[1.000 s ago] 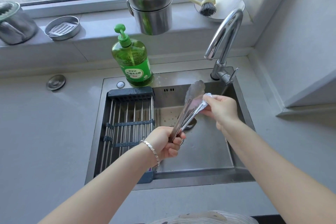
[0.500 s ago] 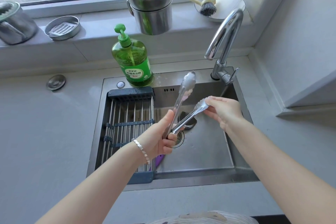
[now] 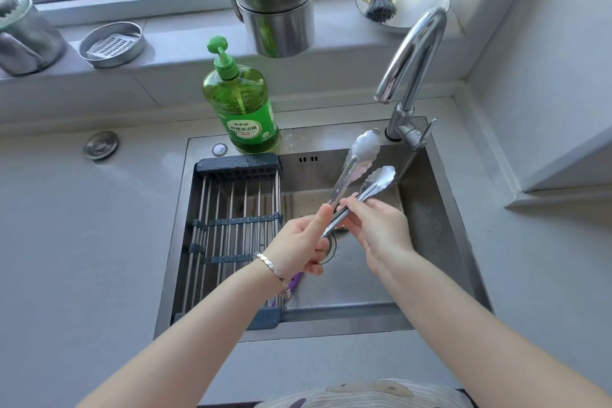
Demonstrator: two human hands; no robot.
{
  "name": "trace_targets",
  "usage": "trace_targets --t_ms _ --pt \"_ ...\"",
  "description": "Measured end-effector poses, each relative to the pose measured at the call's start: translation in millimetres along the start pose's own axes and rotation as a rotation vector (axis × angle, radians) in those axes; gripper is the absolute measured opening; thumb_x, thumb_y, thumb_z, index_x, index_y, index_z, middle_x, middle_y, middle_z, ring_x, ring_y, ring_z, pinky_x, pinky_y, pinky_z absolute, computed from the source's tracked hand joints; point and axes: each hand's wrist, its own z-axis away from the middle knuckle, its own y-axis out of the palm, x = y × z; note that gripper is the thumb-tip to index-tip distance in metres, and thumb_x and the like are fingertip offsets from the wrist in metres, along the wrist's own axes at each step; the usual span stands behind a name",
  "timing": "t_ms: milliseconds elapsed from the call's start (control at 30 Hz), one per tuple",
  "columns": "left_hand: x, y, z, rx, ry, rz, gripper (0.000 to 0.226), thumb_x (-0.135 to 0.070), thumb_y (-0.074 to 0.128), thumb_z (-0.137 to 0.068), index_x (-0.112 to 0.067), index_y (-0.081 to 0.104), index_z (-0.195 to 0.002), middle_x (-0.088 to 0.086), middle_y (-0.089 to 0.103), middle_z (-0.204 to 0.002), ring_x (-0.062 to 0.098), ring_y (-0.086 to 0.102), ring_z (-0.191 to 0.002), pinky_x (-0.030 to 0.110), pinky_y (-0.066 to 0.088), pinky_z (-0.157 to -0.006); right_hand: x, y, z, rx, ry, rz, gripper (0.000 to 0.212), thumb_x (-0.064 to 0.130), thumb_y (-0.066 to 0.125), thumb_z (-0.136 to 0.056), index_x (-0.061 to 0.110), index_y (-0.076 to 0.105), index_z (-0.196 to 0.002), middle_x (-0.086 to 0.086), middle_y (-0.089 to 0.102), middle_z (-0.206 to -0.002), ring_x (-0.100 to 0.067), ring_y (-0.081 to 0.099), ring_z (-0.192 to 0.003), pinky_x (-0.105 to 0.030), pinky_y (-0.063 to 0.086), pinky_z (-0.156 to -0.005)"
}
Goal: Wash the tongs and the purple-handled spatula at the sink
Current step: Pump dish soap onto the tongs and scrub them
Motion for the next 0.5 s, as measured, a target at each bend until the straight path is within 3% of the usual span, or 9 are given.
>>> trace_targets --t_ms 133,267,400,500 --pt "-1 3 0 0.0 0.039 0.06 0.036 -0.056 0.041 -0.082 -0.026 0.06 -0.09 -0.002 0.024 -0.059 0.004 0.025 -0.04 0.014 0.031 -0.036 -5 4 8 0.029 -0.057 0.093 0.012 0.002 0.065 -0.082 0.014 0.066 -0.084 -0.006 0.07 -0.09 -0.015 0.063 -0.083 -0.024 0.05 -0.082" --pt "-1 1 -4 0.027 0.102 0.093 0.073 -0.08 0.053 -0.057 -0.023 0.065 -0.1 -0.007 0.027 -0.053 0.003 0.027 -0.038 0.013 0.032 -0.037 -7 5 16 0.173 -0.051 0.205 0.035 0.002 0.072 -0.076 0.008 0.063 -0.11 -0.004 0.07 -0.094 -0.016 0.065 -0.089 -0.029 0.052 -0.089" --pt "-4 -2 -3 0.007 0.038 0.092 0.069 -0.062 0.04 -0.07 -0.009 0.055 -0.111 -0.003 0.022 -0.057 0.004 0.024 -0.038 0.013 0.03 -0.038 10 -1 0 0.094 -0.012 0.047 0.007 0.006 0.069 -0.081 0.011 0.067 -0.084 -0.004 0.067 -0.083 -0.017 0.064 -0.073 -0.036 0.052 -0.093" --pt "-5 1 -4 0.018 0.058 0.092 0.062 -0.061 0.039 -0.066 -0.014 0.058 -0.103 -0.002 0.021 -0.058 0.003 0.024 -0.037 0.013 0.03 -0.037 4 0 1 0.139 0.003 0.045 0.004 0.008 0.065 -0.085 0.006 0.068 -0.085 -0.008 0.068 -0.085 -0.016 0.064 -0.07 -0.031 0.055 -0.086"
